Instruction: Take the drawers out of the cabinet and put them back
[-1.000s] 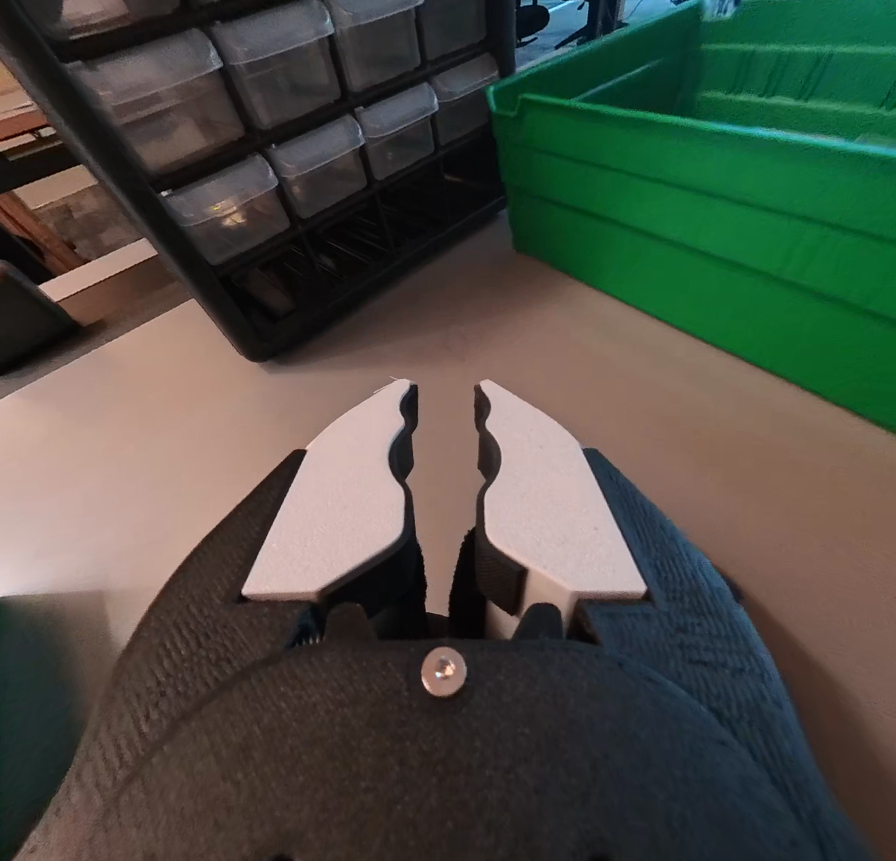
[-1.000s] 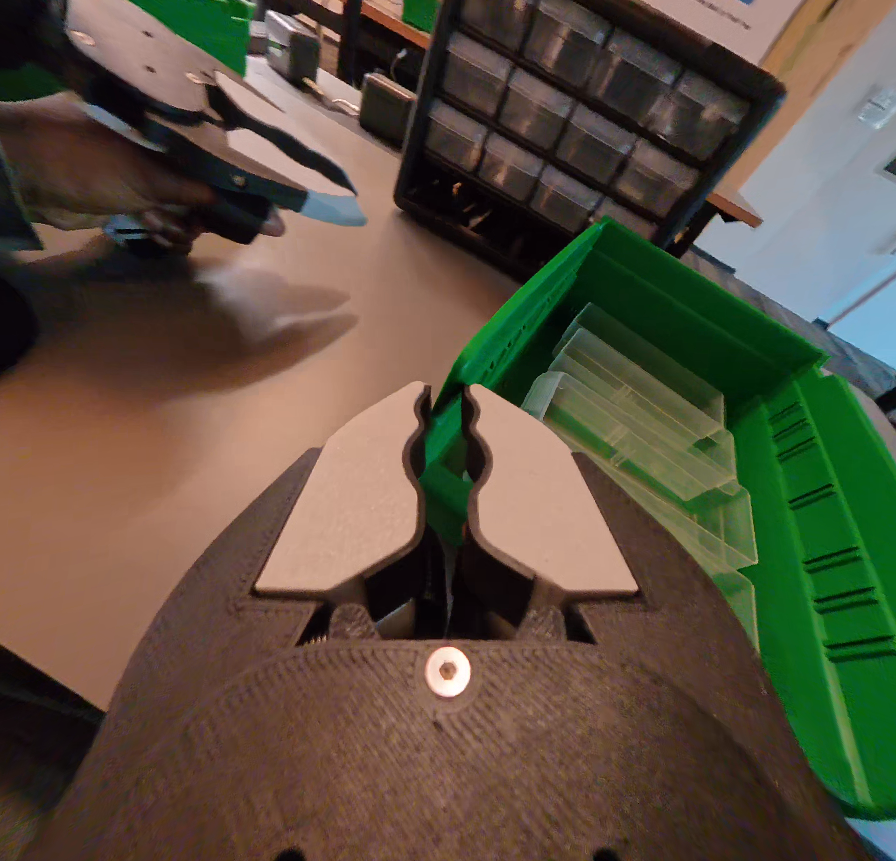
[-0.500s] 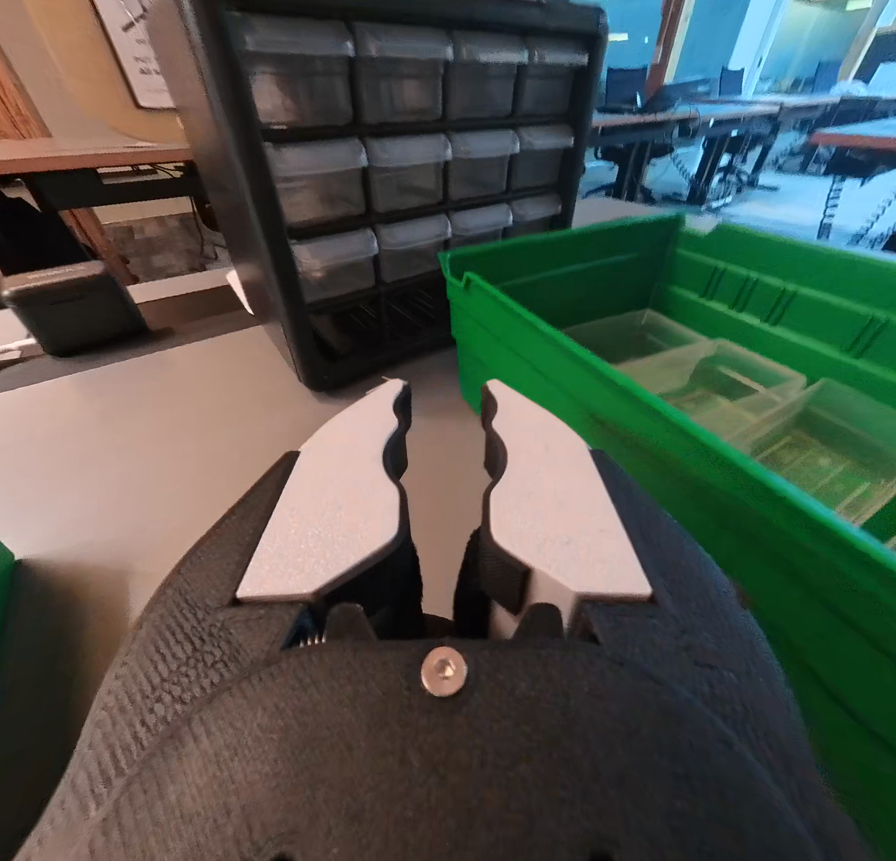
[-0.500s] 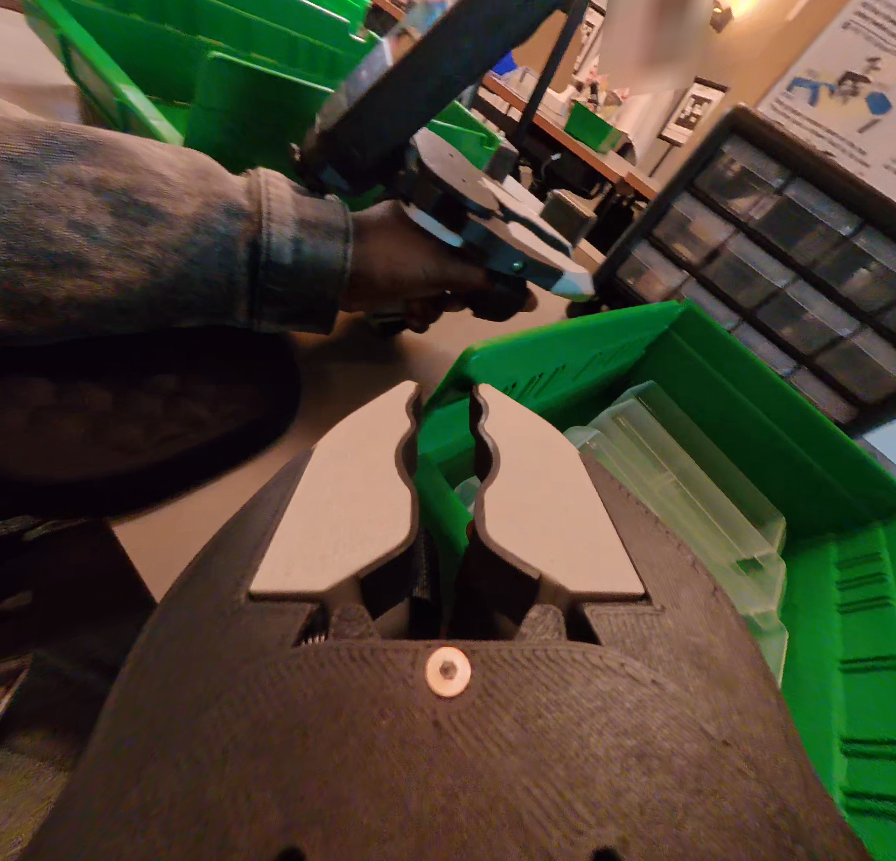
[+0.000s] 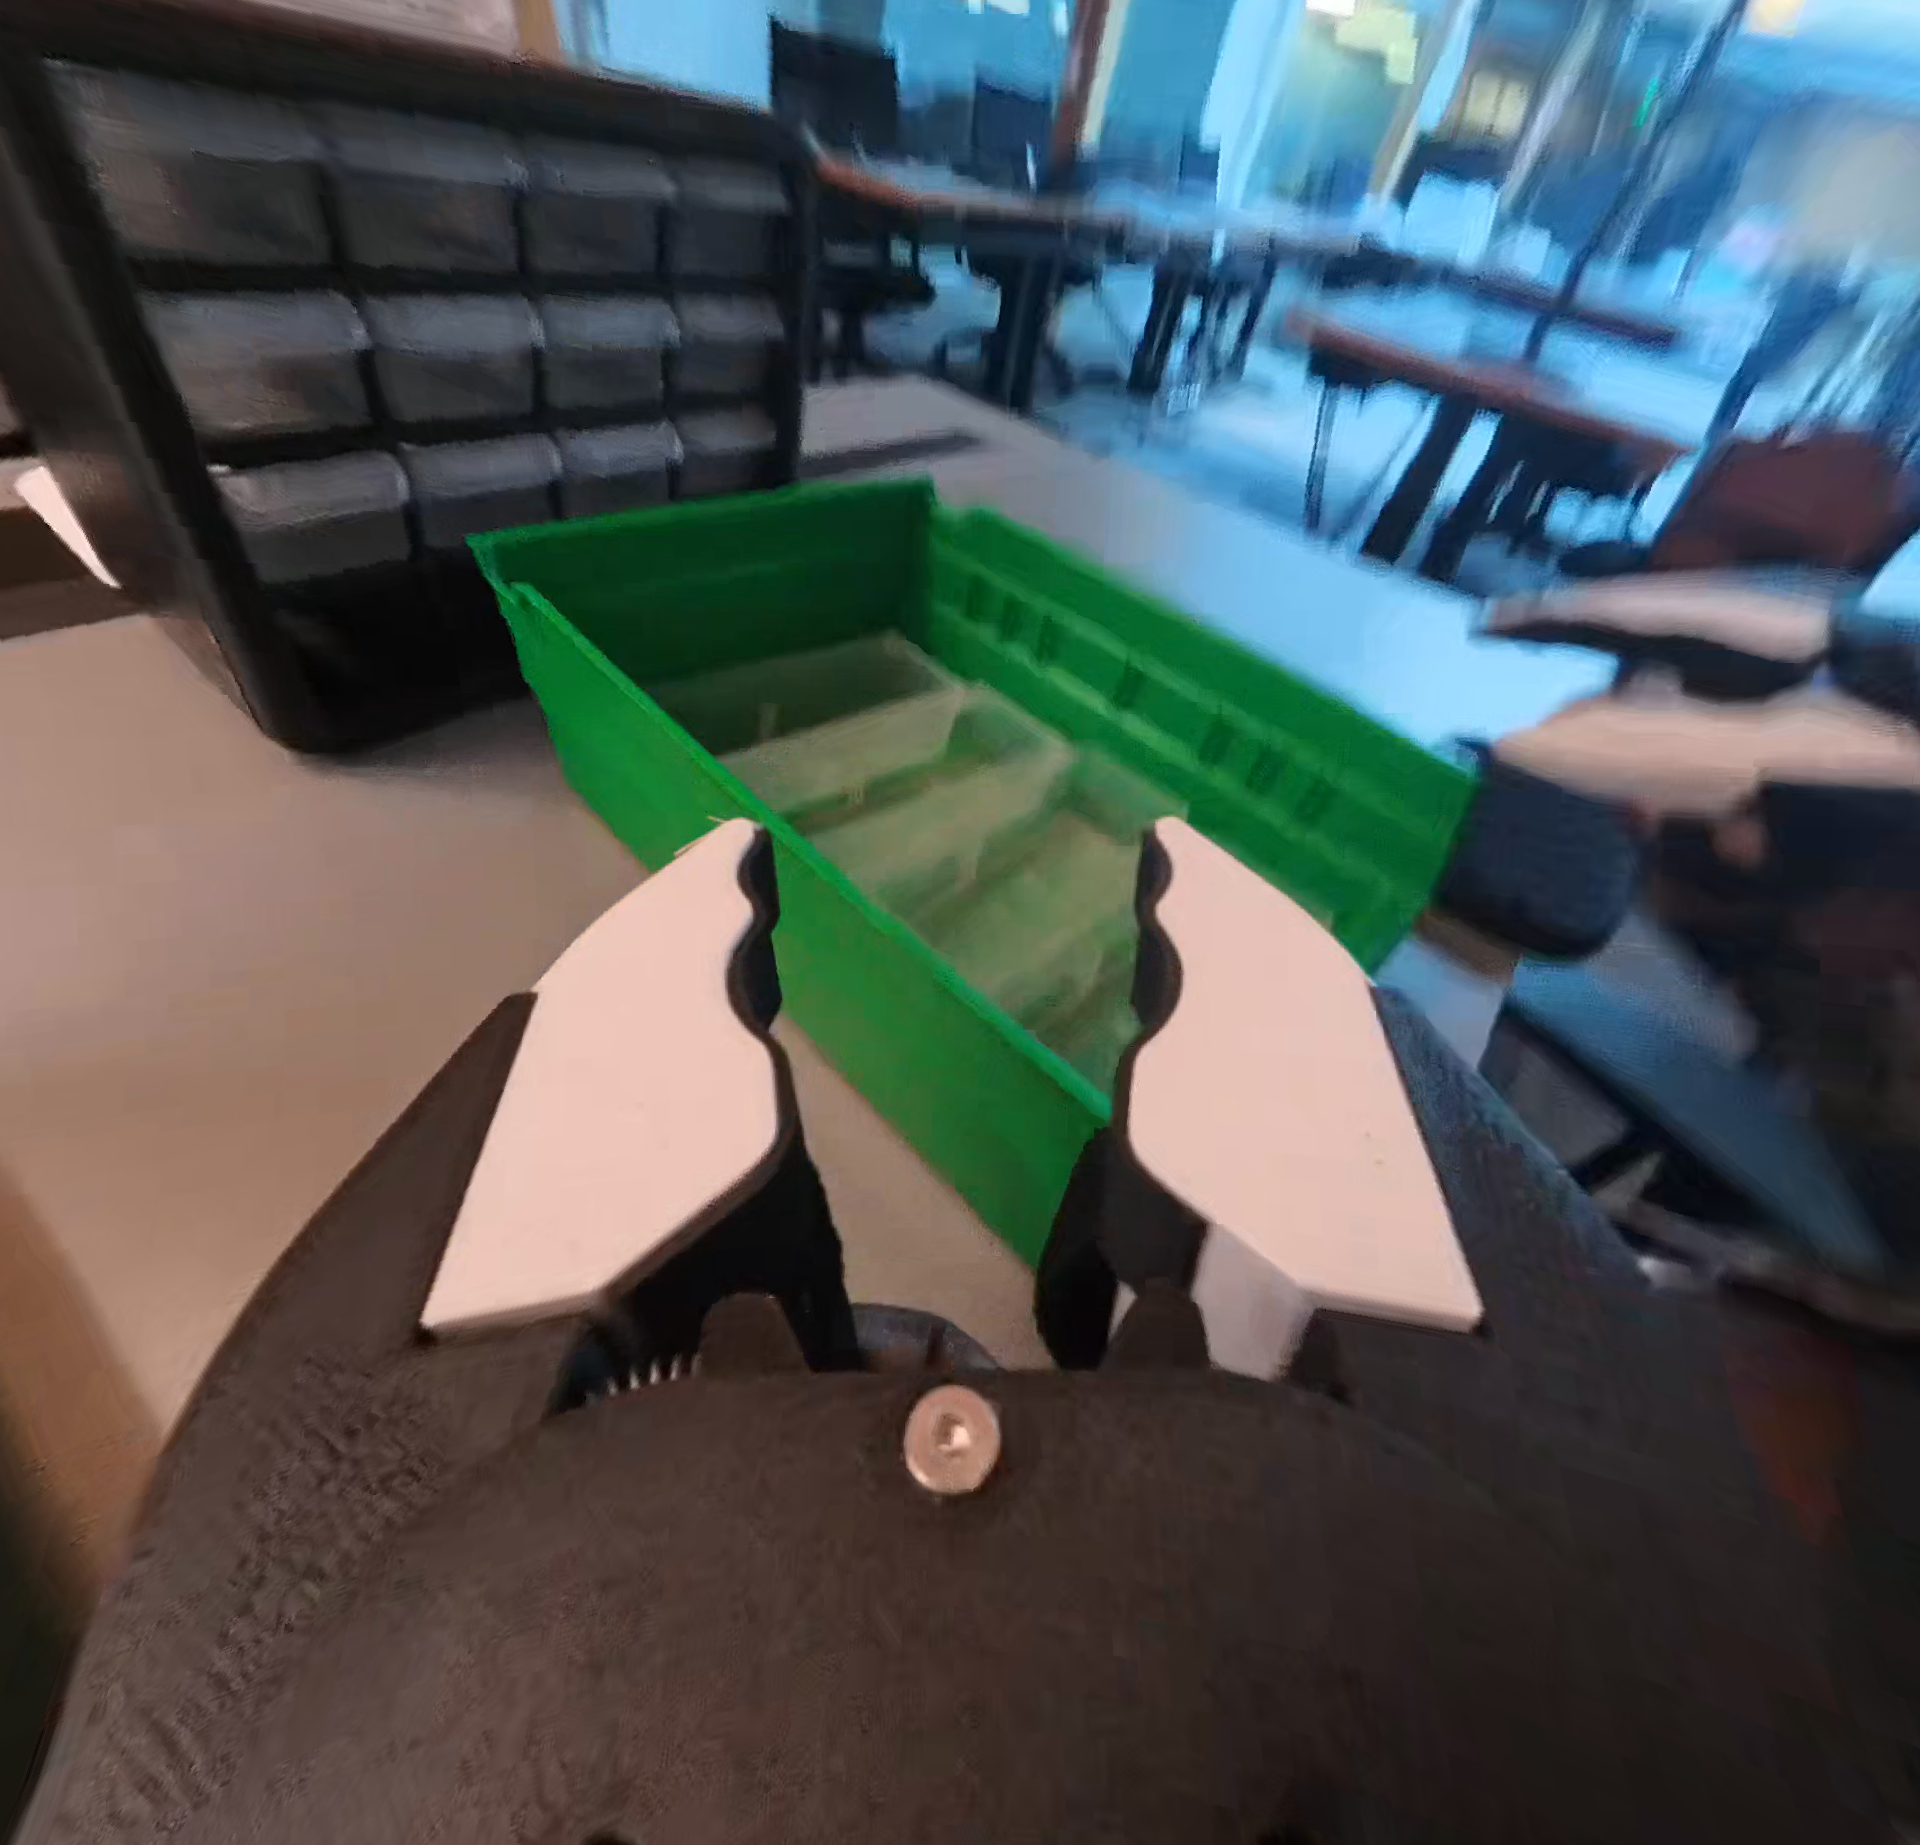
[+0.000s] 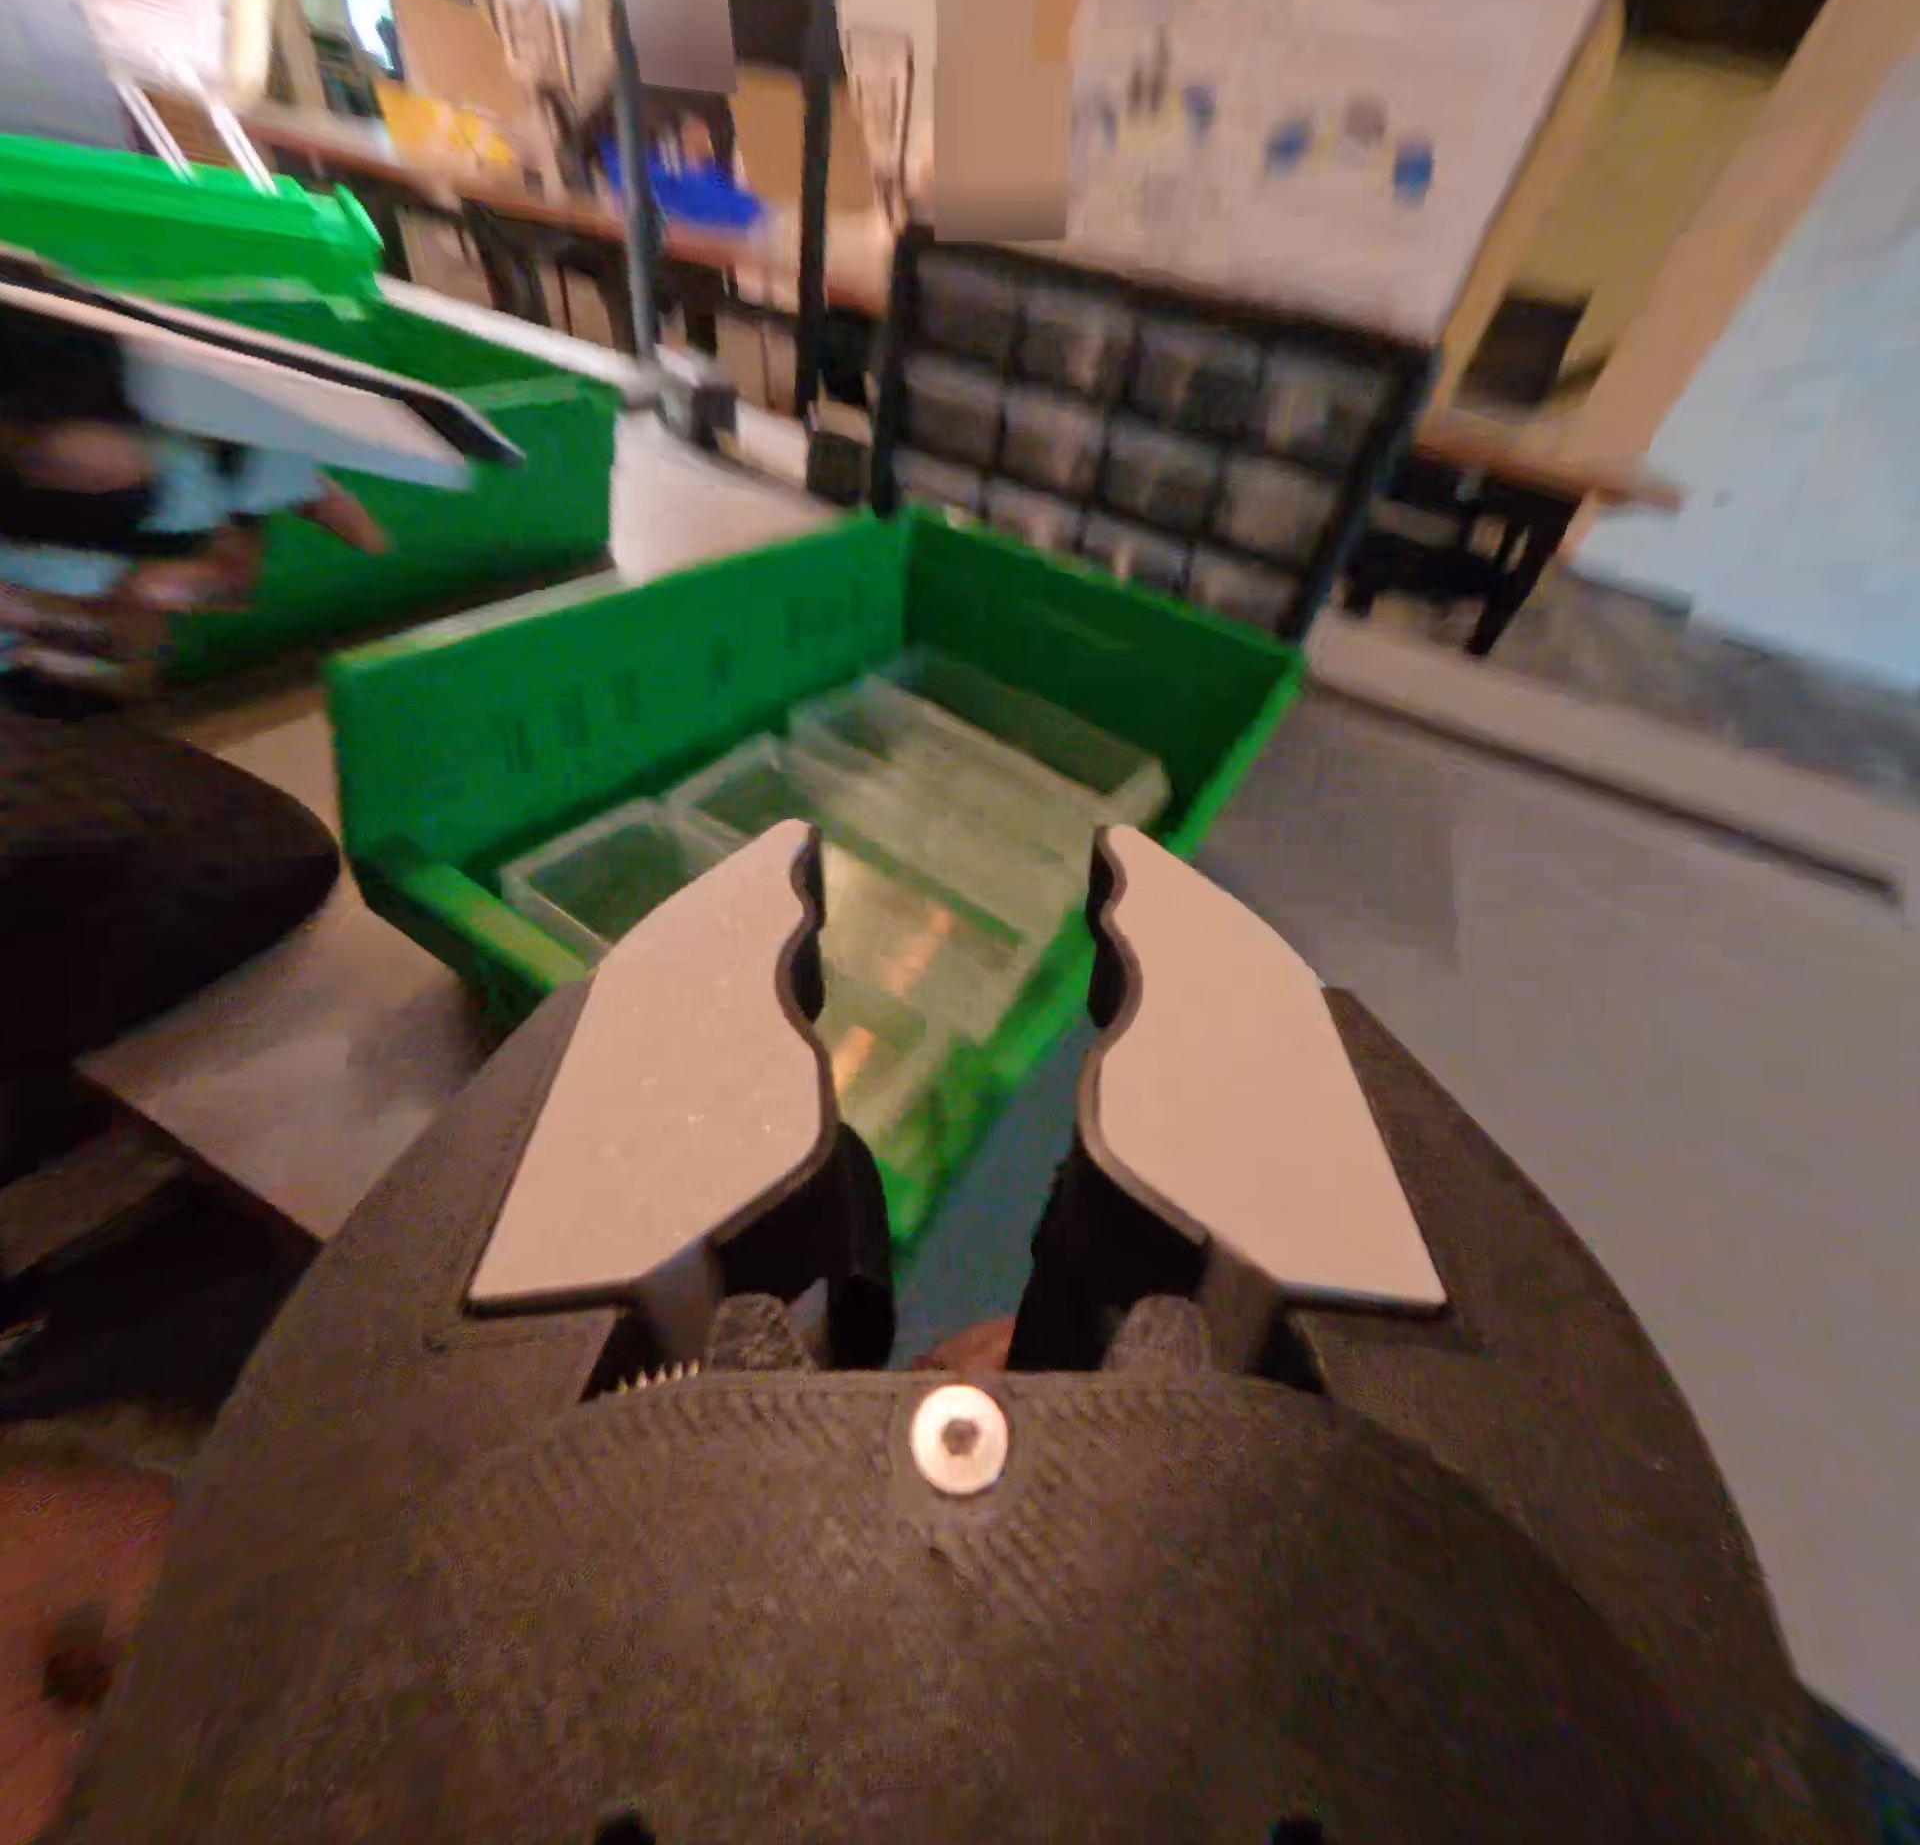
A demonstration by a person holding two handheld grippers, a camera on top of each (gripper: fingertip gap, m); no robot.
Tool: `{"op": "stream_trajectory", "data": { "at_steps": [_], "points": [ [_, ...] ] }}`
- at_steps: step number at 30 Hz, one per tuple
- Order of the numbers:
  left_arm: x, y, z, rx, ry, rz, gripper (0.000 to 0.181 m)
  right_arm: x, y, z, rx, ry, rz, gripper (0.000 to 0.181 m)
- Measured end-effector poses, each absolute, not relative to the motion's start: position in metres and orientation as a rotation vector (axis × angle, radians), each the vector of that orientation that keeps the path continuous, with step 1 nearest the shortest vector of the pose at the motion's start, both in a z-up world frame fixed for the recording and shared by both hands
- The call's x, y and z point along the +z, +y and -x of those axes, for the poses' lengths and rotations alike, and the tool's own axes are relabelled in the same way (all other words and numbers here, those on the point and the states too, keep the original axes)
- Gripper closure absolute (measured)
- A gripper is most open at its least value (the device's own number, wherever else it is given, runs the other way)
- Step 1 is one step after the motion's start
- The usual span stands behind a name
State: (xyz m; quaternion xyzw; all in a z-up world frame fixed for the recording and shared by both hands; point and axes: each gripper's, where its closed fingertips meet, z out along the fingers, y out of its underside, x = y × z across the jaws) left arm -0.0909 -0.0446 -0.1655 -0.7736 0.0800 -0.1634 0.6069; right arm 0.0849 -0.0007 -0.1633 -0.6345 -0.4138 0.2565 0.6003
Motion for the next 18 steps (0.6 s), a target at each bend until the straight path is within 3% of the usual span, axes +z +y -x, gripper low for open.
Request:
{"op": "stream_trajectory", "data": {
  "at_steps": [3, 5, 7, 9, 11, 17, 18],
  "points": [
    [-0.186, -0.033, 0.104, -0.102, 0.278, 1.887, 0.119, -0.208, 0.018, -0.105, 0.559, -1.084, 1.746, 0.11],
    [-0.196, -0.031, 0.075, -0.352, 0.287, 1.94, 0.119, -0.227, 0.014, -0.102, 0.592, -1.146, 1.817, 0.111],
    [-0.2, -0.029, 0.059, -0.379, 0.307, 1.946, 0.136, -0.237, 0.011, -0.094, 0.581, -1.203, 1.82, 0.131],
    [-0.21, -0.026, 0.069, -0.118, 0.323, 1.976, 0.153, -0.24, 0.013, -0.088, 0.5, -1.211, 1.771, 0.153],
    [-0.217, -0.028, 0.08, 0.1, 0.343, 2.008, 0.177, -0.239, 0.011, -0.08, 0.464, -1.225, 1.712, 0.158],
    [-0.194, -0.043, 0.129, 0.521, 0.25, 1.96, 0.154, -0.238, 0.008, -0.057, 0.496, -1.167, 1.674, 0.159],
    [-0.195, -0.046, 0.135, 0.521, 0.229, 1.989, 0.142, -0.238, 0.007, -0.055, 0.504, -1.168, 1.669, 0.159]
  ]
}}
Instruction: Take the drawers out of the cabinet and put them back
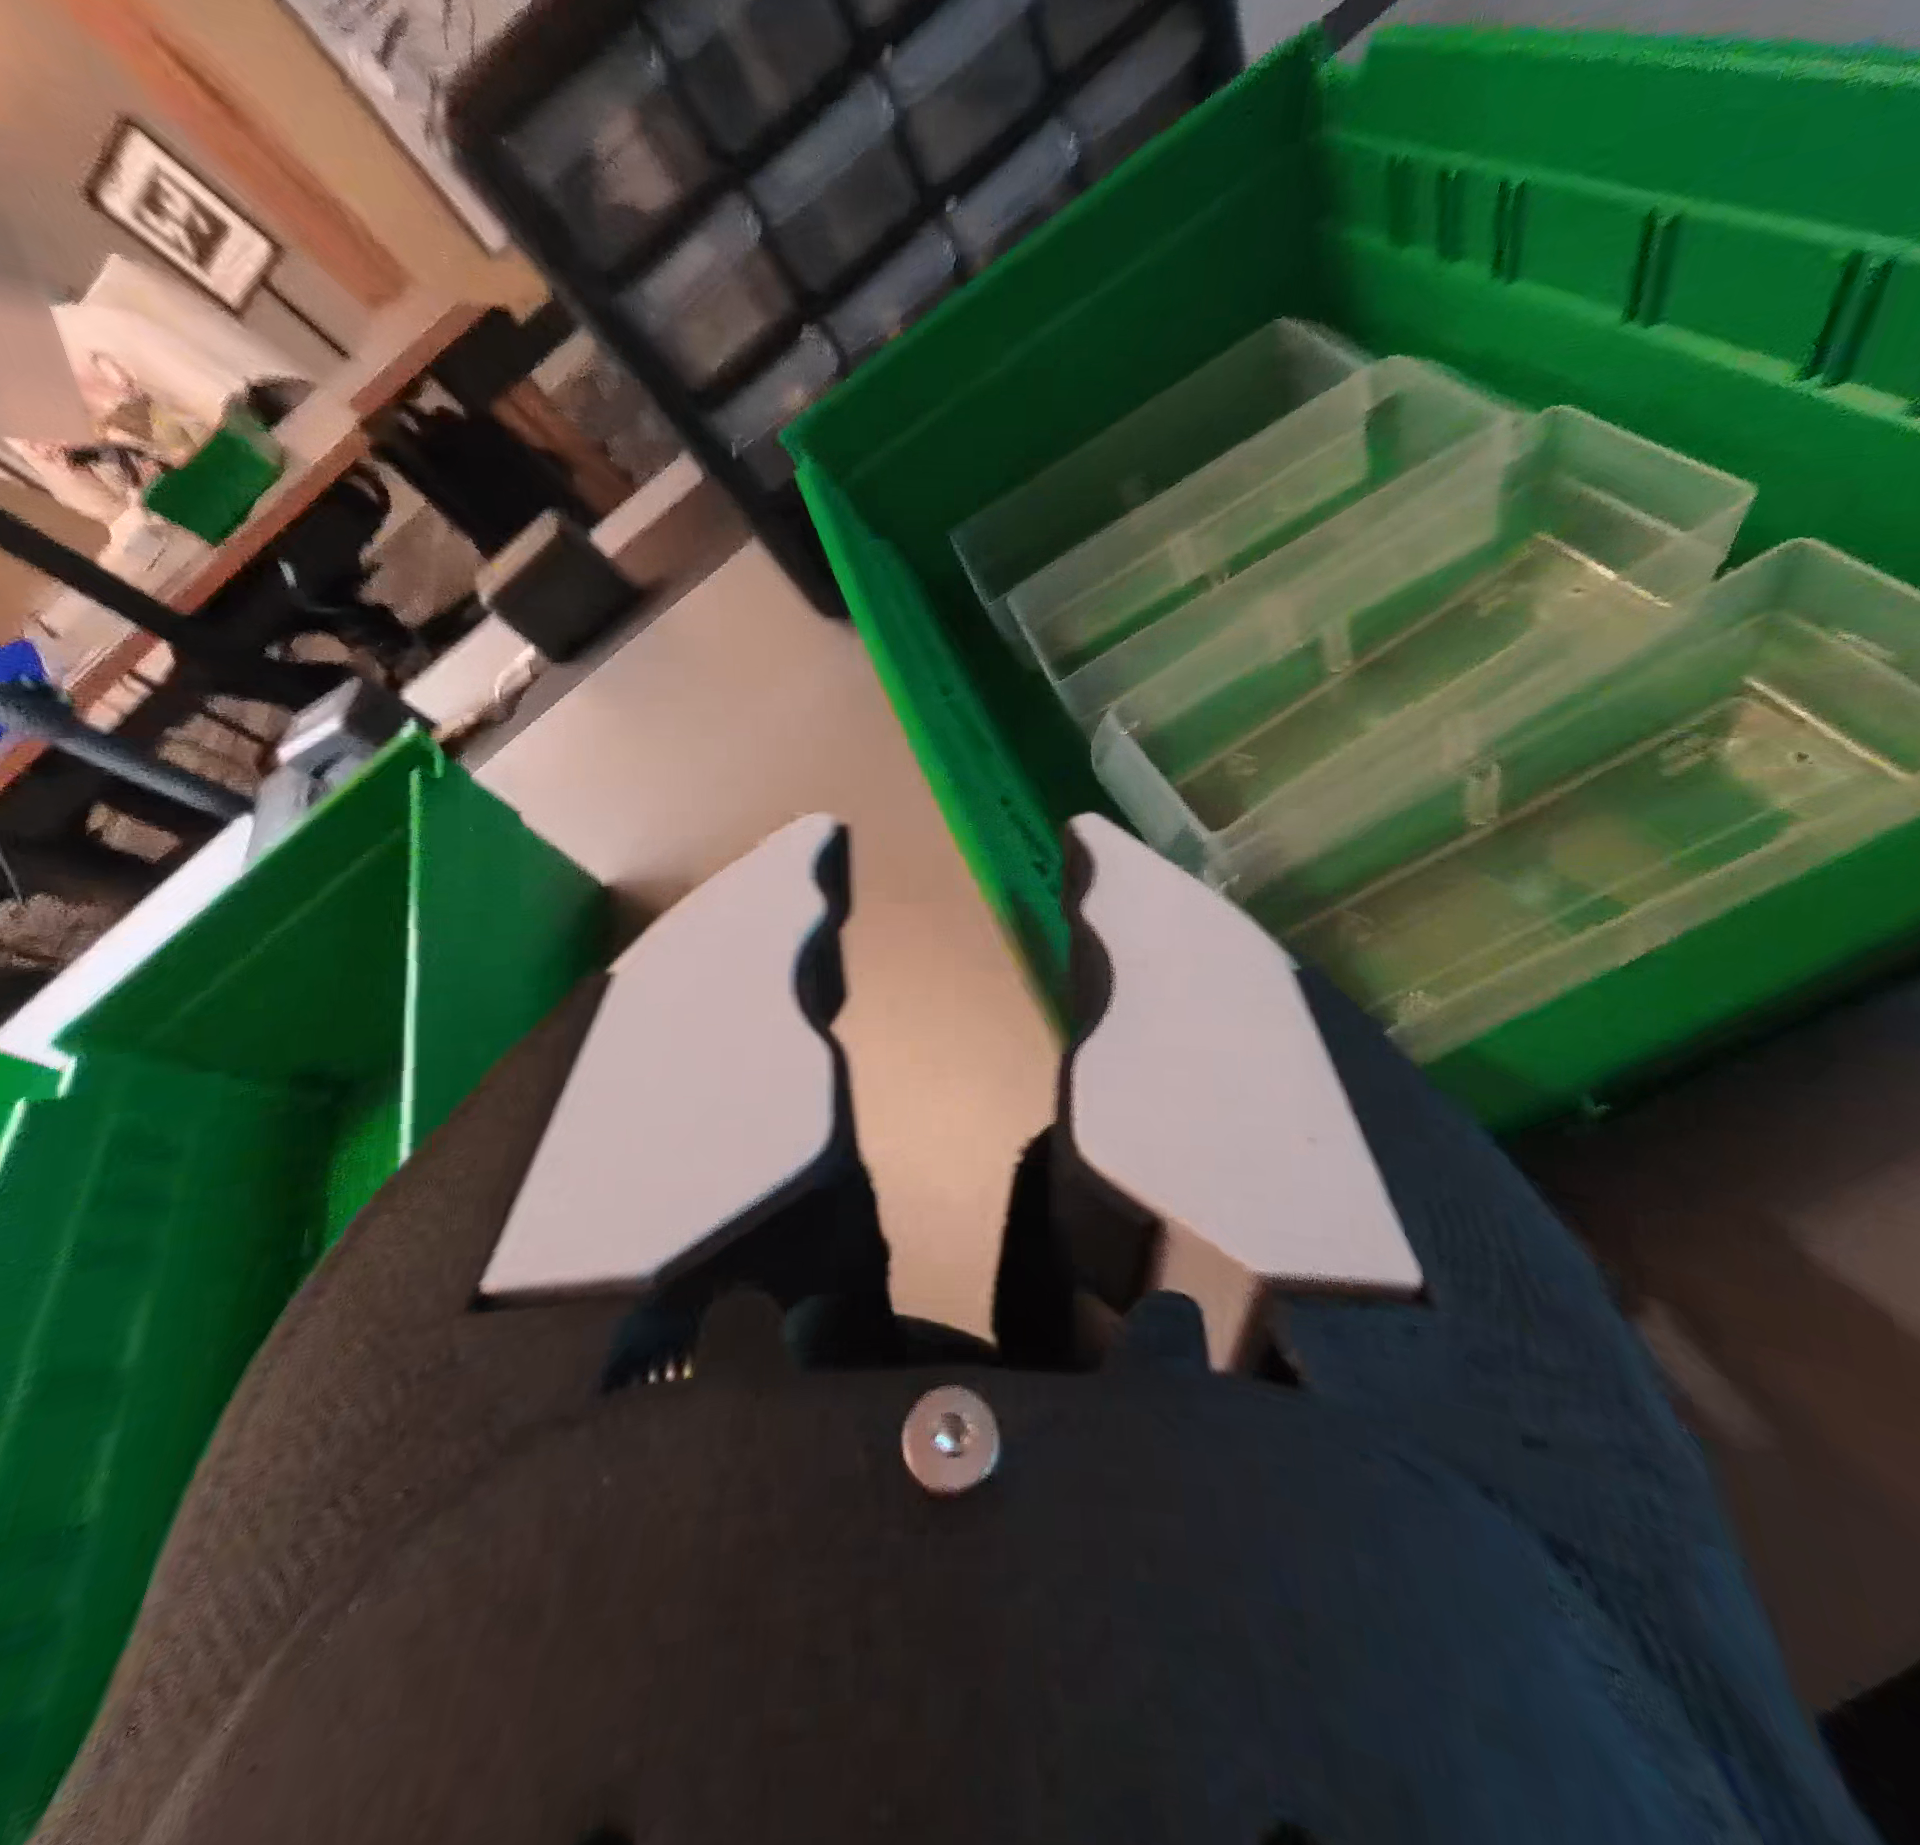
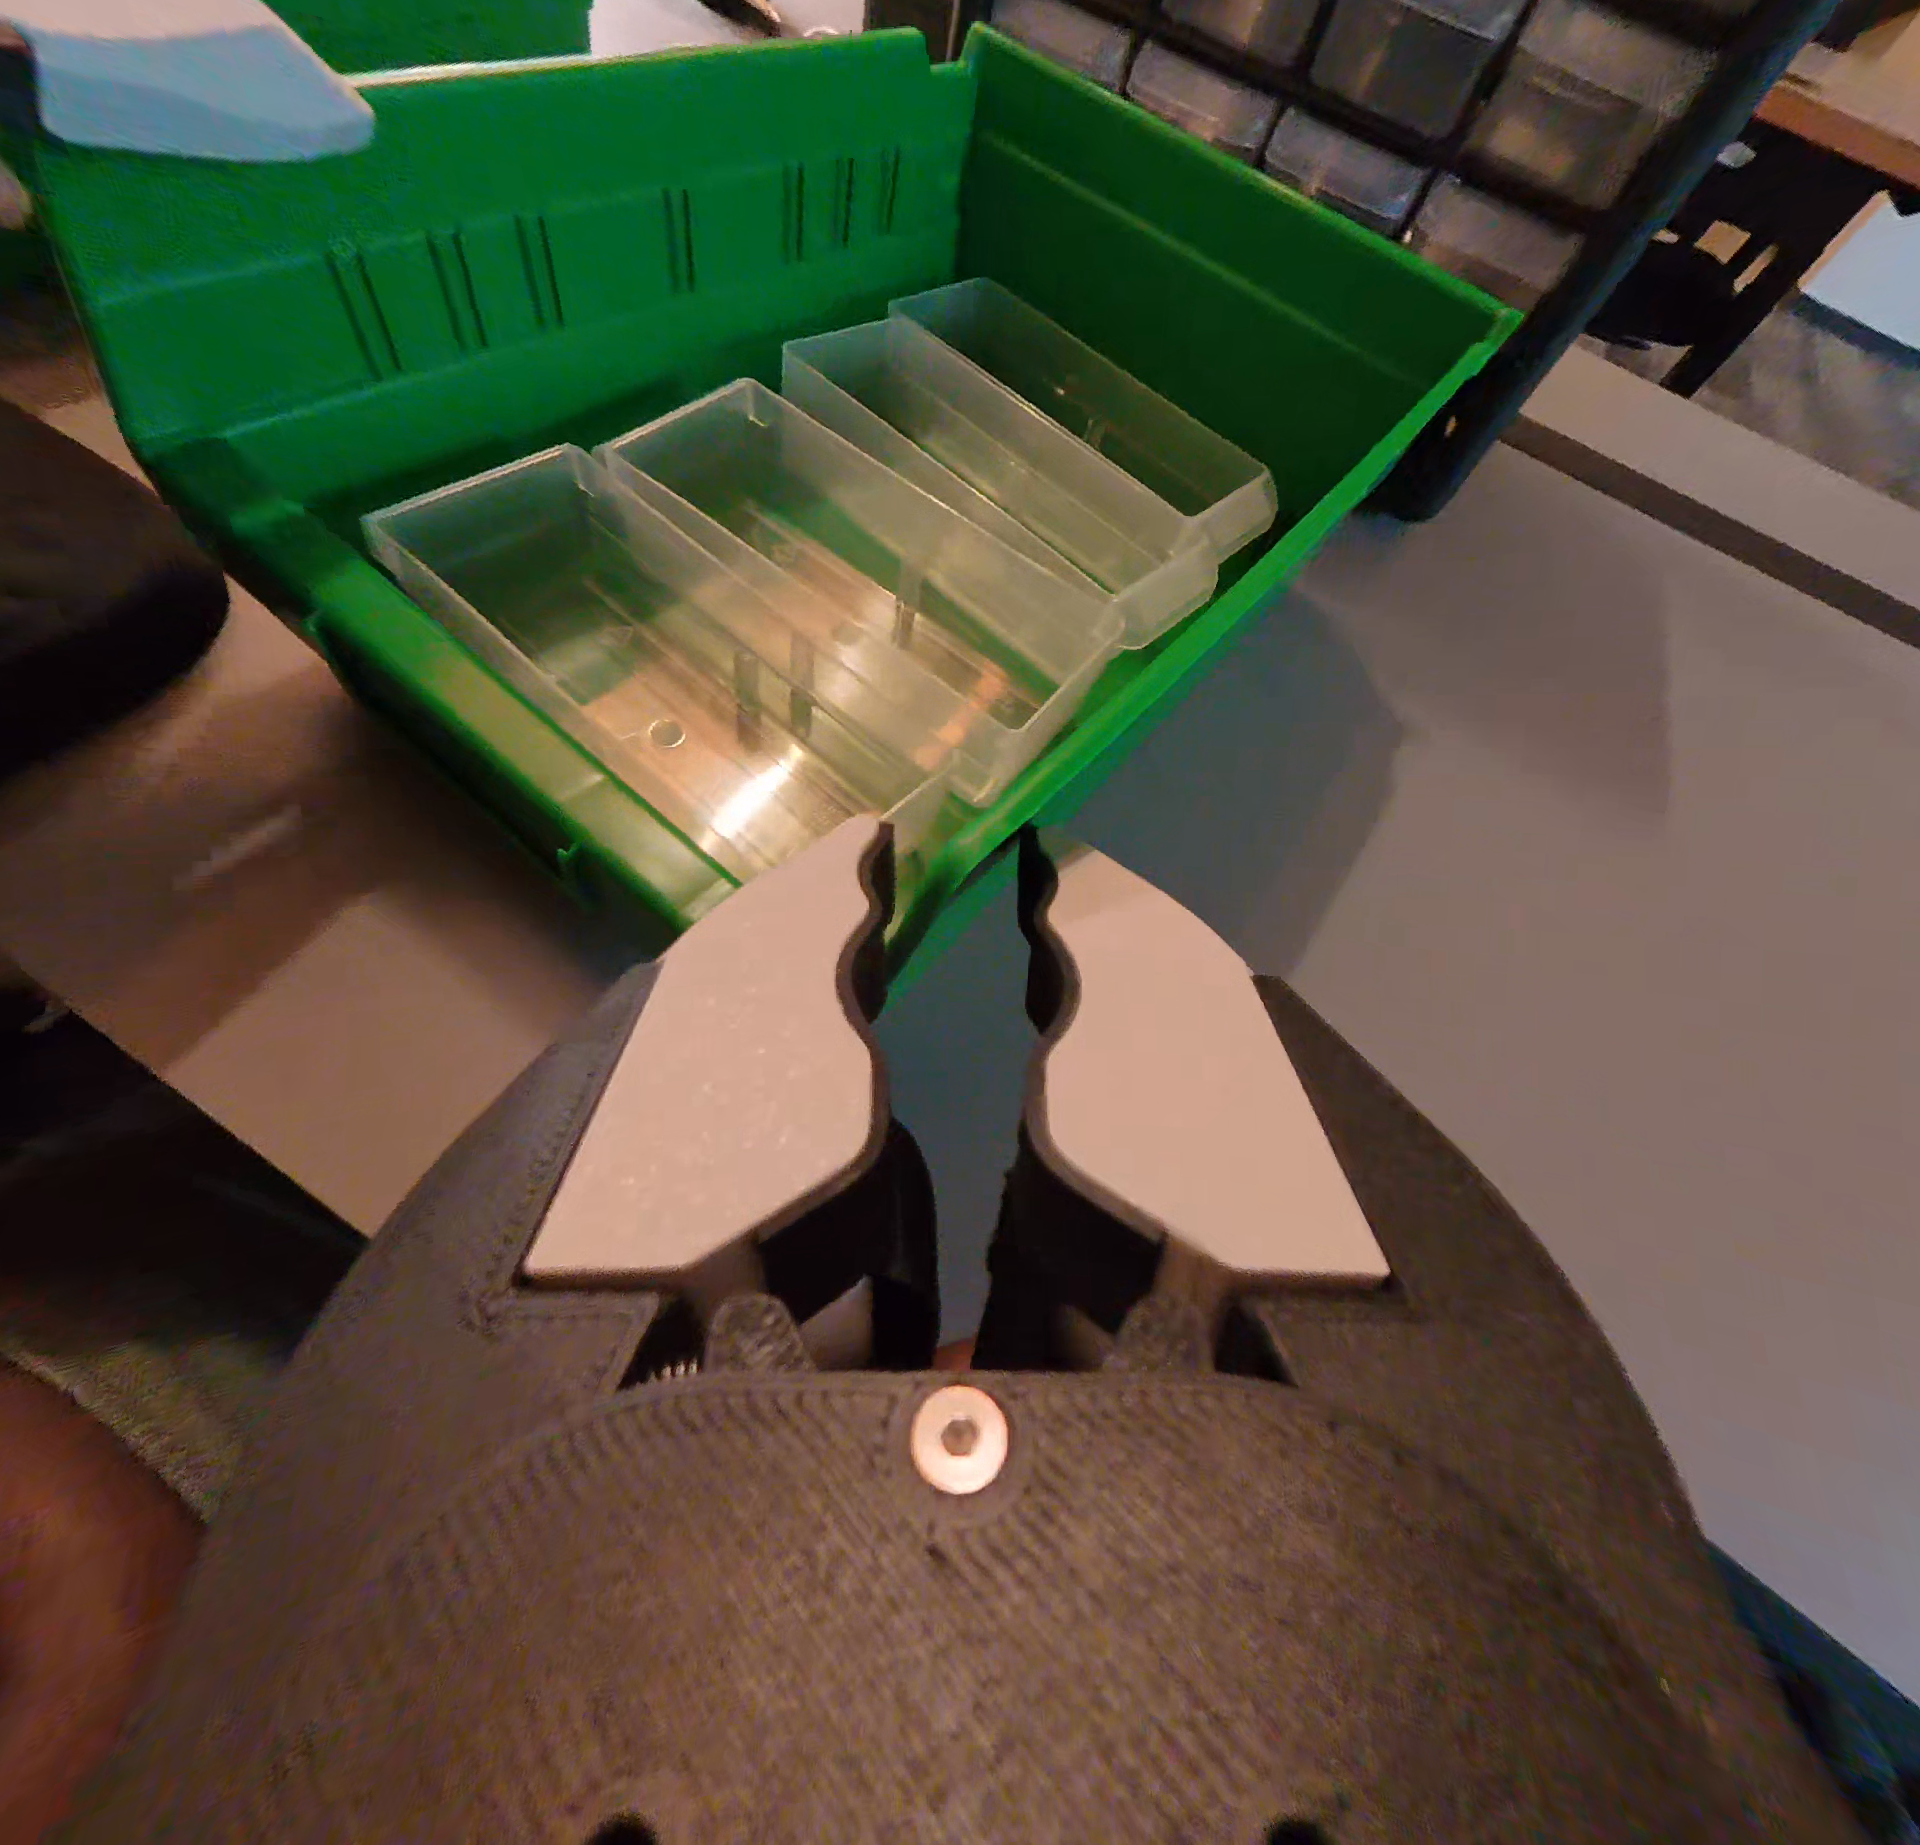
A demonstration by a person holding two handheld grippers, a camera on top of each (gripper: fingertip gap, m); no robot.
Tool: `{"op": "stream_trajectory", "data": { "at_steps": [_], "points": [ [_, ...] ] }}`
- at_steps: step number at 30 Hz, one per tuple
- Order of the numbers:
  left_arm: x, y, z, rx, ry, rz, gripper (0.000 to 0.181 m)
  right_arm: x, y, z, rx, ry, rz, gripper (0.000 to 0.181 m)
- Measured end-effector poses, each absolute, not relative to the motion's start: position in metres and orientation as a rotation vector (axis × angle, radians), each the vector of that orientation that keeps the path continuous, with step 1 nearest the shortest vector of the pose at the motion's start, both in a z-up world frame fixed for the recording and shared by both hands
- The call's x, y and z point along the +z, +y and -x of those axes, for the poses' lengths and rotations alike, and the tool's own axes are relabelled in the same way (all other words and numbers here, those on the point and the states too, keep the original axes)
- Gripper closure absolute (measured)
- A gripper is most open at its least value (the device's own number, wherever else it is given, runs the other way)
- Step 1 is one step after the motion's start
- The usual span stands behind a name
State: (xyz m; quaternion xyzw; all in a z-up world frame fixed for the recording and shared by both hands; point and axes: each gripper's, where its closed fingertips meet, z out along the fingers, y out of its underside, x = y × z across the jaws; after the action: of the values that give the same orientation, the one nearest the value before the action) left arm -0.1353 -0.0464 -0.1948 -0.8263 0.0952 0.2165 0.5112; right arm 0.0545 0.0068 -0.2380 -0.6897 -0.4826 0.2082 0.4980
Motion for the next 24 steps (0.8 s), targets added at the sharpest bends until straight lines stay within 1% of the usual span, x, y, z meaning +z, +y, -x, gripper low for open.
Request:
{"op": "stream_trajectory", "data": {
  "at_steps": [1, 2, 3, 4, 5, 9, 16, 18, 21, 23, 24],
  "points": [
    [-0.201, -0.049, 0.139, 0.494, 0.222, 2.035, 0.131, -0.238, 0.006, -0.052, 0.518, -1.167, 1.666, 0.159],
    [-0.209, -0.051, 0.141, 0.451, 0.224, 2.085, 0.127, -0.238, 0.005, -0.05, 0.53, -1.166, 1.662, 0.159],
    [-0.218, -0.052, 0.141, 0.399, 0.234, 2.124, 0.128, -0.238, 0.005, -0.047, 0.543, -1.167, 1.658, 0.159],
    [-0.224, -0.053, 0.14, 0.359, 0.245, 2.144, 0.146, -0.238, 0.004, -0.044, 0.559, -1.168, 1.654, 0.158],
    [-0.224, -0.052, 0.143, 0.36, 0.236, 2.132, 0.157, -0.238, 0.003, -0.04, 0.569, -1.167, 1.651, 0.158],
    [-0.224, -0.059, 0.163, 0.499, 0.206, 2.156, 0.161, -0.238, 0.002, -0.023, 0.52, -1.204, 1.631, 0.158],
    [-0.222, -0.072, 0.193, 0.519, 0.137, 2.171, 0.16, -0.238, -0.002, 0.012, 0.597, -1.207, 1.617, 0.157],
    [-0.215, -0.075, 0.196, 0.514, 0.126, 2.144, 0.157, -0.239, -0.004, 0.02, 0.588, -1.221, 1.584, 0.156],
    [-0.195, -0.085, 0.194, 0.461, 0.133, 2.089, 0.152, -0.24, -0.01, 0.032, 0.605, -1.244, 1.542, 0.153],
    [-0.171, -0.097, 0.194, 0.43, 0.155, 2.017, 0.147, -0.239, -0.015, 0.034, 0.663, -1.253, 1.525, 0.151],
    [-0.158, -0.107, 0.196, 0.425, 0.168, 1.977, 0.143, -0.238, -0.019, 0.033, 0.713, -1.256, 1.518, 0.145]
  ]
}}
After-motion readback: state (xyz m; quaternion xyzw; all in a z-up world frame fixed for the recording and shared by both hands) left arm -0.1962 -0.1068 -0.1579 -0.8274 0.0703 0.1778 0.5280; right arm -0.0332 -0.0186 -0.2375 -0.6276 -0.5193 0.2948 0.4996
